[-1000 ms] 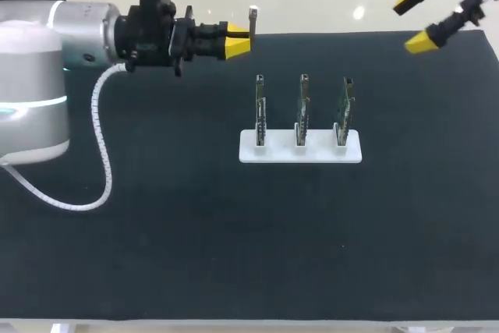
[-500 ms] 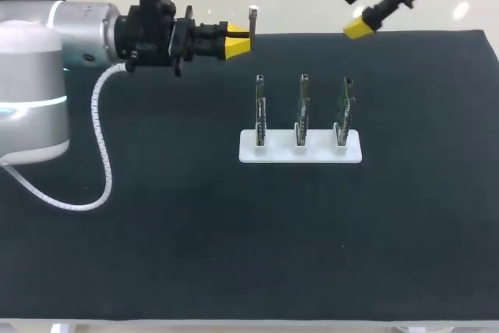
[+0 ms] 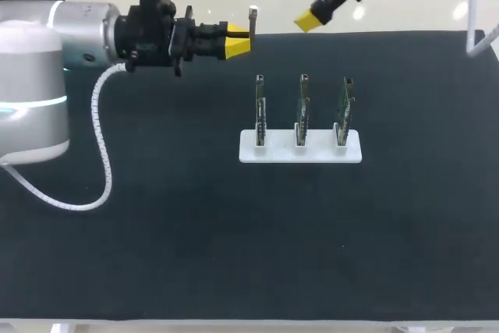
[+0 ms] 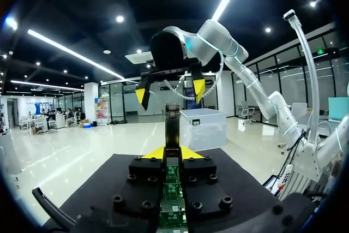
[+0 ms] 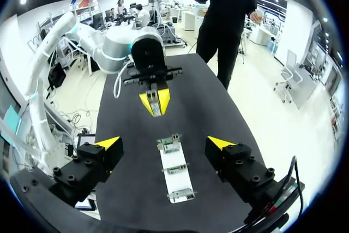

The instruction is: Pick up the optical module with the left hand, and insert it into the network port with the right hand.

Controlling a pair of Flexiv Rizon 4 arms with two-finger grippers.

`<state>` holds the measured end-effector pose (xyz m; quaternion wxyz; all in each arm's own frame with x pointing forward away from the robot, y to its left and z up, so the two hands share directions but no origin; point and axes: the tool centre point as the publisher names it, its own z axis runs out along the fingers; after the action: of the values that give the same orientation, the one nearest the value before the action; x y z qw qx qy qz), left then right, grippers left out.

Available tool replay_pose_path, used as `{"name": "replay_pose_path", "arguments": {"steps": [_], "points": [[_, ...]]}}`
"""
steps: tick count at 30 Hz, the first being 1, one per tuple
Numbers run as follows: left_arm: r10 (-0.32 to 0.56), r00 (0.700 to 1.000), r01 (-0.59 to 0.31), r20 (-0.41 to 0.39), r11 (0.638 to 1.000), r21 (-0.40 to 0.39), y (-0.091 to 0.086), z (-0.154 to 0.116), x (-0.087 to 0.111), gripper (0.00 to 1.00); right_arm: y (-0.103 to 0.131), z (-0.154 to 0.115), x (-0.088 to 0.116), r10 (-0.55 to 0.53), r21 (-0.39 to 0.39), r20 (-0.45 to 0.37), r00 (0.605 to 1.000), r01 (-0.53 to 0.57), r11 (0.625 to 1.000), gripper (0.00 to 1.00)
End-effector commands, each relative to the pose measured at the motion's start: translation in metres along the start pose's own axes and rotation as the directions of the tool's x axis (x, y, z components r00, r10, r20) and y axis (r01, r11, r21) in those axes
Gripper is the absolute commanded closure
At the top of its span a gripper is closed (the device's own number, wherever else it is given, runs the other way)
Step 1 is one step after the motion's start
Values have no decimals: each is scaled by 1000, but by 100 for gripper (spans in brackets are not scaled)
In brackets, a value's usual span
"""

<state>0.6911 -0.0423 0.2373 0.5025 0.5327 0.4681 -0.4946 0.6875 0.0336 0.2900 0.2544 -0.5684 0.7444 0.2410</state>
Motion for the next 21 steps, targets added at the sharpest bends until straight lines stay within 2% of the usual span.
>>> {"name": "replay_pose_path", "arguments": {"steps": [1,9,15,21], "points": [[1,1000,-1,0,1000,0,0,0,0,100,3,9,-12,14,14,-12,1000,-13,1000,0],[1,1000,-1,0,1000,0,0,0,0,100,7,23,-28,25,31,-13,1000,-24,999,0],[1,1000,-1,0,1000,0,0,0,0,100,12,31,-34,-29,35,-24,999,30,999,0],[1,1000,-1,0,1000,0,0,0,0,100,14,35,-38,-36,23,-21,999,36,999,3]]}}
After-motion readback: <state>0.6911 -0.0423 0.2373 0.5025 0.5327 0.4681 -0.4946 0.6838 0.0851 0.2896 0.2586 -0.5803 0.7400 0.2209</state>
